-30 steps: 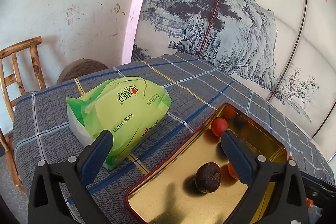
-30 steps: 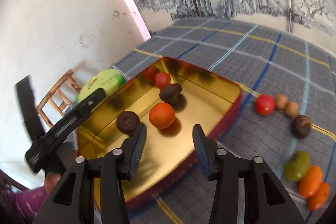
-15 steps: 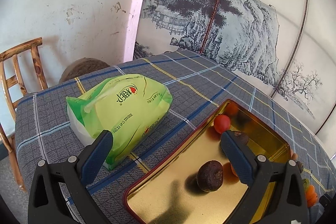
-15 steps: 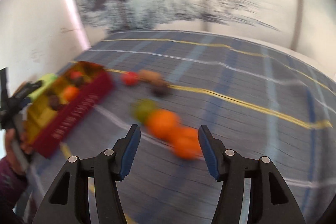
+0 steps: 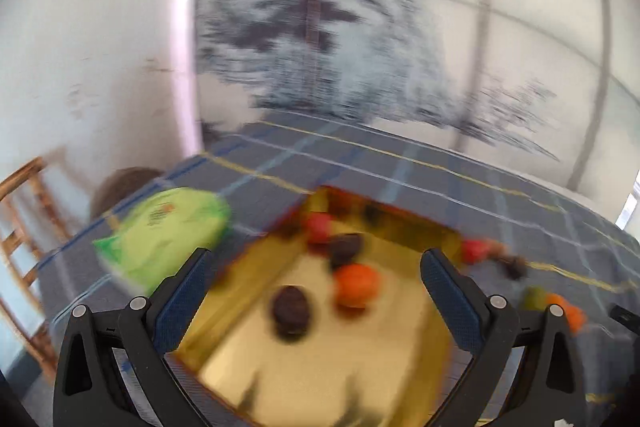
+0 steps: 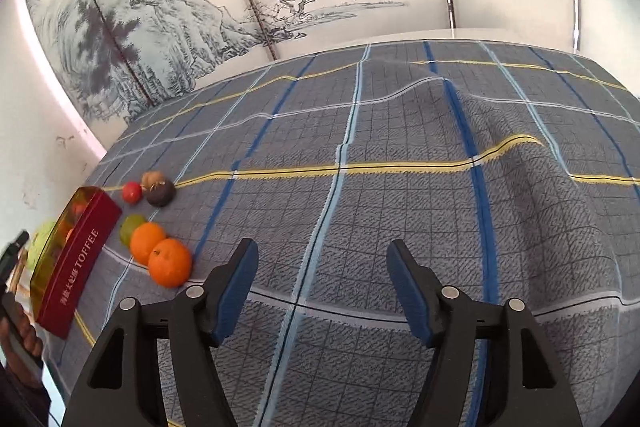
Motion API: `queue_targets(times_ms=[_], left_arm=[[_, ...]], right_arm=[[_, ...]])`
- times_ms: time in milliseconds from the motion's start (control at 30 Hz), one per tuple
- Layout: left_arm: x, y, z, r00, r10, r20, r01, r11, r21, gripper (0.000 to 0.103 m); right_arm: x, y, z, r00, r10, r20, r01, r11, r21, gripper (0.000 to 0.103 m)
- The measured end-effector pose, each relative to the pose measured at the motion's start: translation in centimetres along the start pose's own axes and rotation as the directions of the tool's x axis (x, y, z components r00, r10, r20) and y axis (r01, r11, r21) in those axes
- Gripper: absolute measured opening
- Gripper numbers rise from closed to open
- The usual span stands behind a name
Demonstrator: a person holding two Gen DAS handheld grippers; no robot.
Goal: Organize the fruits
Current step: 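Withdraw both grippers from the tin toward the remaining fruits, then close the left gripper on the green fruit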
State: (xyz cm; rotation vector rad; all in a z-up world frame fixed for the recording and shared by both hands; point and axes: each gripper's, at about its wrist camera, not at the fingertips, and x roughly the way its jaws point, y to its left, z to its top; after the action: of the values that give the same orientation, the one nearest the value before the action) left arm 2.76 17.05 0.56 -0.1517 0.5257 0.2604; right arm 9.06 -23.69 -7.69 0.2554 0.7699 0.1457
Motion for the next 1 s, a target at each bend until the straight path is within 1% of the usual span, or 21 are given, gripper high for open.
queue_targets(times_ms=[33, 67, 100, 133, 167, 200, 233, 267, 300, 367, 400, 467, 533, 567, 600, 667, 733, 767, 933, 967, 1000], left_arm=[[0.2, -1.6, 0.4, 0.998, -0.051, -0.031, 0.052, 0.998, 0.039, 0.100], [0.6, -3.4, 0.9, 0.992, -0.105, -0.068, 0.109, 0.991, 0.072, 0.096], [0.9, -5.1, 1.2, 0.981, -0.159, -0.111, 0.170, 0.981, 0.095, 0.089], [1.3, -6.8, 1.4, 0.966, -0.204, -0.157, 0.223, 0.969, 0.109, 0.085], [1.9, -8.1, 1.6, 0.952, -0.234, -0.196, 0.259, 0.959, 0.114, 0.077], [2.7, -9.6, 1.6, 0.931, -0.264, -0.251, 0.299, 0.948, 0.108, 0.068], [3.6, -10.7, 1.7, 0.910, -0.285, -0.301, 0.326, 0.941, 0.094, 0.063], [4.6, -11.8, 1.5, 0.878, -0.310, -0.366, 0.354, 0.933, 0.059, 0.053], [5.7, -12.5, 1.1, 0.844, -0.332, -0.421, 0.371, 0.929, 0.011, 0.049], [7.2, -13.1, 0.6, 0.796, -0.370, -0.479, 0.384, 0.920, -0.072, 0.049], [7.6, -13.4, 0.3, 0.783, -0.382, -0.491, 0.386, 0.917, -0.098, 0.049], [7.8, -13.8, -0.2, 0.765, -0.402, -0.504, 0.389, 0.911, -0.137, 0.049], [7.7, -14.1, -0.5, 0.743, -0.428, -0.515, 0.403, 0.900, -0.167, 0.049], [7.6, -14.4, -1.0, 0.730, -0.433, -0.529, 0.403, 0.898, -0.178, 0.049], [7.6, -14.6, -1.3, 0.721, -0.432, -0.541, 0.400, 0.898, -0.184, 0.049], [7.8, -14.6, -1.5, 0.711, -0.436, -0.551, 0.398, 0.896, -0.195, 0.049], [7.8, -14.5, -1.8, 0.710, -0.435, -0.554, 0.393, 0.897, -0.201, 0.049], [7.9, -14.5, -2.0, 0.706, -0.437, -0.558, 0.390, 0.897, -0.208, 0.049], [8.9, -14.6, -2.8, 0.666, -0.455, -0.592, 0.377, 0.889, -0.259, 0.048], [8.8, -14.7, -3.0, 0.676, -0.454, -0.581, 0.377, 0.890, -0.257, 0.048], [8.5, -14.6, -3.1, 0.680, -0.449, -0.580, 0.377, 0.892, -0.249, 0.045]], right_arm=[[0.0, 0.1, -0.1, 1.000, 0.004, 0.000, -0.004, 1.000, -0.004, 0.070], [-0.1, 0.1, -0.2, 1.000, 0.012, 0.006, -0.012, 1.000, -0.004, 0.070], [-0.4, 0.0, -0.3, 1.000, 0.022, 0.015, -0.022, 1.000, 0.000, 0.071], [-0.7, -0.4, -0.3, 0.999, 0.039, 0.031, -0.040, 0.999, 0.014, 0.073], [-0.9, -0.5, -0.4, 0.998, 0.051, 0.041, -0.052, 0.998, 0.025, 0.074], [-1.2, -0.9, -0.5, 0.996, 0.068, 0.055, -0.071, 0.997, 0.040, 0.075], [-1.5, -1.2, -0.6, 0.994, 0.084, 0.067, -0.087, 0.995, 0.050, 0.076], [-1.6, -1.3, -0.5, 0.993, 0.093, 0.074, -0.097, 0.994, 0.055, 0.077], [-1.7, -1.4, -0.6, 0.992, 0.101, 0.080, -0.106, 0.993, 0.056, 0.078], [-1.9, -1.3, -0.7, 0.990, 0.113, 0.085, -0.118, 0.992, 0.053, 0.080], [-2.0, -1.3, -0.7, 0.989, 0.118, 0.085, -0.123, 0.991, 0.051, 0.080], [-1.9, -1.2, -0.7, 0.988, 0.130, 0.085, -0.134, 0.990, 0.048, 0.081], [-1.9, -1.2, -0.7, 0.986, 0.141, 0.086, -0.145, 0.988, 0.048, 0.081], [-2.0, -1.2, -0.7, 0.986, 0.144, 0.086, -0.149, 0.988, 0.048, 0.082], [-1.9, -1.3, -0.7, 0.985, 0.148, 0.085, -0.152, 0.987, 0.047, 0.082], [-1.9, -1.2, -0.7, 0.985, 0.153, 0.083, -0.157, 0.987, 0.043, 0.083], [-2.0, -1.2, -0.8, 0.984, 0.157, 0.082, -0.161, 0.986, 0.040, 0.083], [-2.0, -1.2, -0.8, 0.984, 0.159, 0.083, -0.162, 0.986, 0.040, 0.083], [-2.1, -1.3, -0.8, 0.984, 0.161, 0.081, -0.164, 0.986, 0.040, 0.085], [-2.0, -1.3, -0.8, 0.984, 0.160, 0.079, -0.164, 0.986, 0.039, 0.085], [-2.0, -1.3, -0.8, 0.984, 0.160, 0.077, -0.163, 0.986, 0.039, 0.086]])
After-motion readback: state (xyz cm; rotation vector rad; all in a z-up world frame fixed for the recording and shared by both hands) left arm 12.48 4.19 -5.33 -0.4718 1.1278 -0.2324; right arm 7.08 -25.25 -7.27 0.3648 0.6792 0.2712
